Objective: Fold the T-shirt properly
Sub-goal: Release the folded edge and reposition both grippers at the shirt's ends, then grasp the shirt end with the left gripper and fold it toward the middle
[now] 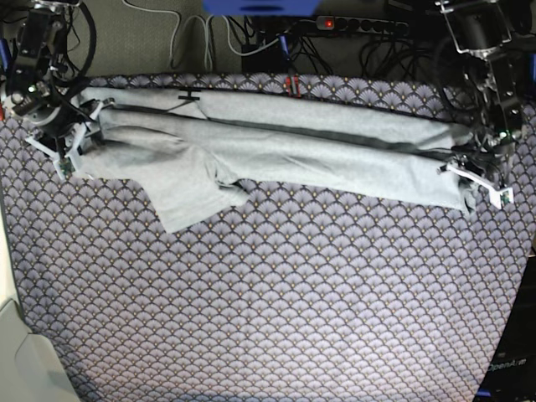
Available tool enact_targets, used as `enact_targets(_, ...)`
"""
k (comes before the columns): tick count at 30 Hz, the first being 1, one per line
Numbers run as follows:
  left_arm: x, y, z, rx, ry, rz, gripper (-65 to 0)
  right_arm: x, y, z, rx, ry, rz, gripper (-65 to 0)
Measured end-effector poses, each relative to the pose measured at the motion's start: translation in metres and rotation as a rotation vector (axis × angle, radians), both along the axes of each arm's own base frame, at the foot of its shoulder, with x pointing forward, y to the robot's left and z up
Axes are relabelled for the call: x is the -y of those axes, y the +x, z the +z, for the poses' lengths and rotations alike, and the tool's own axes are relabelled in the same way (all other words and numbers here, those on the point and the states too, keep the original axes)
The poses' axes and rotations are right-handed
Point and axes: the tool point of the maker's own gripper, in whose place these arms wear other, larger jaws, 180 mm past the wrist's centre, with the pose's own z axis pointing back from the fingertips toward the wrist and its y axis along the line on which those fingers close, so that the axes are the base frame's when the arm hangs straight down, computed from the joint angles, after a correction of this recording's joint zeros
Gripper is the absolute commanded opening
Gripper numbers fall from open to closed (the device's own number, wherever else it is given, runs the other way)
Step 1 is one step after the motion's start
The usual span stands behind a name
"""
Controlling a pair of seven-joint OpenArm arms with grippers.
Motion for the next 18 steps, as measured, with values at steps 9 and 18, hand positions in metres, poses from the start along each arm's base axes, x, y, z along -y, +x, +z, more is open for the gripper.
enact_targets(9, 0.011, 0.022, 0.047, 0.114, 0.053, -0.047, -64.6, 0.000, 0.000, 0.000, 0.002, 0.001, 0.000, -36.5)
enact_targets(18, 0.089, 0.025, 0.091, 0.156, -0.056, -0.114, -64.6, 0.000, 0.001, 0.001, 0.003, 0.000, 0.000, -36.5)
